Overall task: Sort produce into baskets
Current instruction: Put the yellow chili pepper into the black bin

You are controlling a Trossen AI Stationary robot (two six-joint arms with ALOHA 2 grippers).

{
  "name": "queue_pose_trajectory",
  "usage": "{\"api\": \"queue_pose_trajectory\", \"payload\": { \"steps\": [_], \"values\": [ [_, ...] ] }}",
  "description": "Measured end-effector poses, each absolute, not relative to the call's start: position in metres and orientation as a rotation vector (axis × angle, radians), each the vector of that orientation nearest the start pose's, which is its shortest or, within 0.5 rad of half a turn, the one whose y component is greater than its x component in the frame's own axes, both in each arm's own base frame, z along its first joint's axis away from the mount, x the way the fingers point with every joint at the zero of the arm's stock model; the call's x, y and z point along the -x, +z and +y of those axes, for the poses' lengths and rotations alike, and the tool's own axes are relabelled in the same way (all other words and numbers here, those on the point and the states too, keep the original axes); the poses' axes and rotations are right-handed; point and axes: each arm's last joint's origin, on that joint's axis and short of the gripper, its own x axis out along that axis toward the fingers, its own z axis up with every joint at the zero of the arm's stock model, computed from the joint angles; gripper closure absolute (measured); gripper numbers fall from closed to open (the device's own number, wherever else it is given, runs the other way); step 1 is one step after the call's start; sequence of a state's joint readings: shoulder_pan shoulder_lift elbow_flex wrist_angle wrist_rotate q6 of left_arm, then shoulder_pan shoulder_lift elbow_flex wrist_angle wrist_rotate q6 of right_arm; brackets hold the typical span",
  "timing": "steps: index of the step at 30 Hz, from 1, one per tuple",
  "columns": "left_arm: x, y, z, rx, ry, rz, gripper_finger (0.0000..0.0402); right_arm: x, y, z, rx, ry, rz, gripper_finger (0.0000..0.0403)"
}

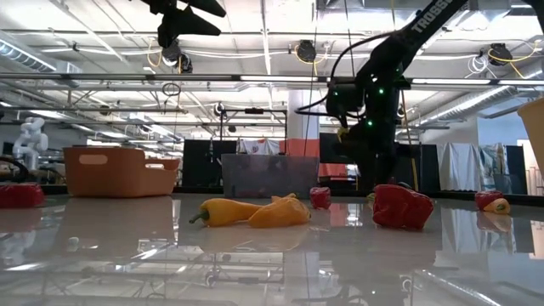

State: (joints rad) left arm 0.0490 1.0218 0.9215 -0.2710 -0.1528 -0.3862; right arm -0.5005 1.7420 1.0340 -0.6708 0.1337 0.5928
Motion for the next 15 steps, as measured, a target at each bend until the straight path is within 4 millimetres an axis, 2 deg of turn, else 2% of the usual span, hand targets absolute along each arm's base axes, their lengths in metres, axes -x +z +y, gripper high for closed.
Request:
{"api": "queue_pose_trajectory", "payload": {
  "steps": [4,11,15],
  "values": [
    [-0.221,0.329,0.015,0.361,0.268,0.328,0.0219,-0.268,0.153,-0.153,-0.736,-0.939,1.197,0.0290],
    [-0.222,0.329,0.012,0.360,0.254,0.330,0.0219,-0.272,0.133,-0.153,-0.728,-0.922,1.288,0.0337],
    [-0.222,0.329,0.008,0.357,0.234,0.334,0.0219,-0.272,0.137,-0.151,-0.705,-0.910,1.280,0.0379]
  ]
}}
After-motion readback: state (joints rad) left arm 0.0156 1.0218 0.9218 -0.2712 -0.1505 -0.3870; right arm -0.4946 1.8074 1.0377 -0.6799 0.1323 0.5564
